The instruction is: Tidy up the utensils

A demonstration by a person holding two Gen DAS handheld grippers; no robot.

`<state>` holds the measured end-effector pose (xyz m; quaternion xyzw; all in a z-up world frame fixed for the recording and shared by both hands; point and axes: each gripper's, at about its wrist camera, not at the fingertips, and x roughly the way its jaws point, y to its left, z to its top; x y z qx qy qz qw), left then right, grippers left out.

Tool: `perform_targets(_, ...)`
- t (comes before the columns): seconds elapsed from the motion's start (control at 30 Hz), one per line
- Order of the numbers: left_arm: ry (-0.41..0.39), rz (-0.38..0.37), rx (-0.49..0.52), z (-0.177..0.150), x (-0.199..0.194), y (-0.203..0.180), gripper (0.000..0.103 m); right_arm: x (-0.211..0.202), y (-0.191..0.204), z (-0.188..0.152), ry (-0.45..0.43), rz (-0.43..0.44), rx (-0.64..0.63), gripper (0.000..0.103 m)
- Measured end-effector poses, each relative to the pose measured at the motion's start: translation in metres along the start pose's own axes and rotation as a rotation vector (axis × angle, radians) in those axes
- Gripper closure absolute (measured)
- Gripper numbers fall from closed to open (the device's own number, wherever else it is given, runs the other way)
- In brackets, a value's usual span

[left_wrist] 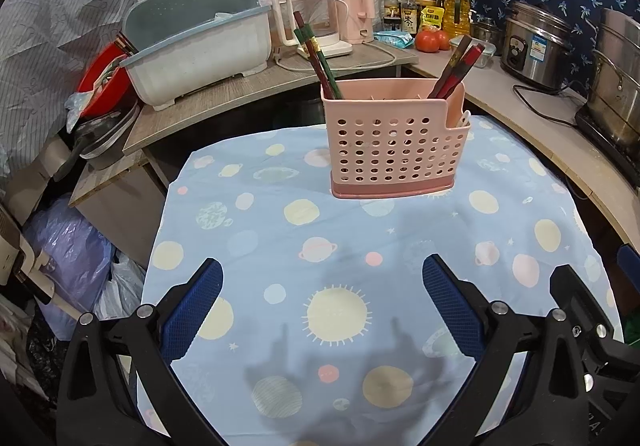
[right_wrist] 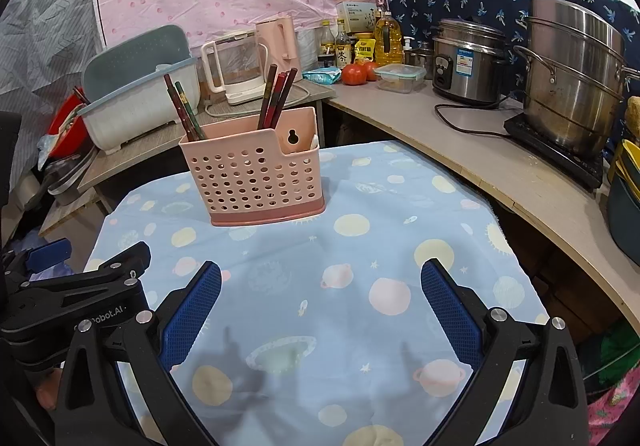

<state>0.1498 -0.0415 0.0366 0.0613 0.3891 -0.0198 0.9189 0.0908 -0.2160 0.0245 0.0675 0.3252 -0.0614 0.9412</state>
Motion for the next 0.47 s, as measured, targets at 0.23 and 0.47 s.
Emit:
perform_targets(0.23,-0.002,-0.001,-0.001,-0.0005,-0.0012,0.0002,0.008,-0.0006,-0.0009,0.0001,0.0,-0.001,0.0,0.006)
perform_targets(0.47,0.004,-0.008,-0.013,-0.0002,0.0,-0.0007,0.007,-0.0031,-0.0037,-0.0001,-0.001,-0.006,0.006,0.006)
